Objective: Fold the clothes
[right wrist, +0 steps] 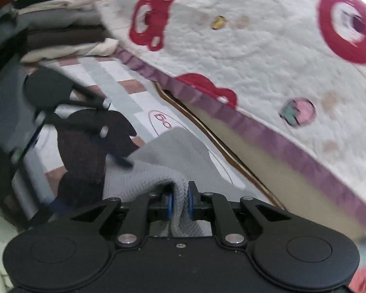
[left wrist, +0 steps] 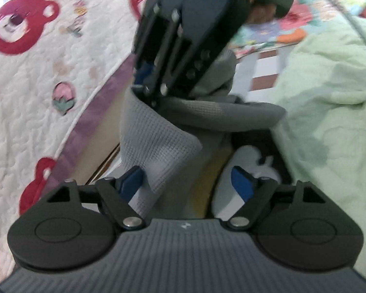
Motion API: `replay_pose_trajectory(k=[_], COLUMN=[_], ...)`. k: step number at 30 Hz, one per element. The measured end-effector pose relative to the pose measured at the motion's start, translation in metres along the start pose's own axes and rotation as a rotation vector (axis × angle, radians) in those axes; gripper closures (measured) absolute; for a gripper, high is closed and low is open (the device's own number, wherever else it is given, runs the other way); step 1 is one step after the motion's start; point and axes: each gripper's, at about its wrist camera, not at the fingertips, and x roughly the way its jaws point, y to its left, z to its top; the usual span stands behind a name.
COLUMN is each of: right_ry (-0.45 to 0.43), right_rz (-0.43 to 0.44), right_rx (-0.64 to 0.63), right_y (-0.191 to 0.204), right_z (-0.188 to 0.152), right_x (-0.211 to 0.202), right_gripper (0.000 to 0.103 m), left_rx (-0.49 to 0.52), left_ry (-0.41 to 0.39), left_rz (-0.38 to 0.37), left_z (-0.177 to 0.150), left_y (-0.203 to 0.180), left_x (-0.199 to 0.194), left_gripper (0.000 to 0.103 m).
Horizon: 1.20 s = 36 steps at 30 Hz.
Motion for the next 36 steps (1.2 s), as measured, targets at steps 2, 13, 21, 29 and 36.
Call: replay_pose_trajectory(k=[2,13,21,29,36], right_ry=[0.004,-0.041,0.001,-0.003,-0.077], right_rz=[0.054,0.170,-0.034,-0.100,0.079], right_rx=[-0.038,0.349,0.713,1.076,1.801], right_y=[-0.004,-0.054,-0.069,-0.053,-0.038], right_z=[0.013,0.011,-0.046,-0.096,-0.186], right_x=[0.004,0.011,0.009,-0.014,-0.017], right_gripper=[0.091,0.086,0.065,0.051,0.045], left_rx=[-0.008,-0.570,-0.816,-0.941,-0.963], left_ry=[0.057,0.033,0.097,0.178,0.187], left_rz=[0.083,-0.062,-0.189,-0.175,-0.170], left_z=[0.004,-0.007,-0.045,-0.082,-0.092], left_y=[0.005,0.117,0.139,0.138,0.133], left_x=[0.009,0.027,0.047,0.060,0.058], left_gripper=[0.043,0.093,0.093,0.094,0.094])
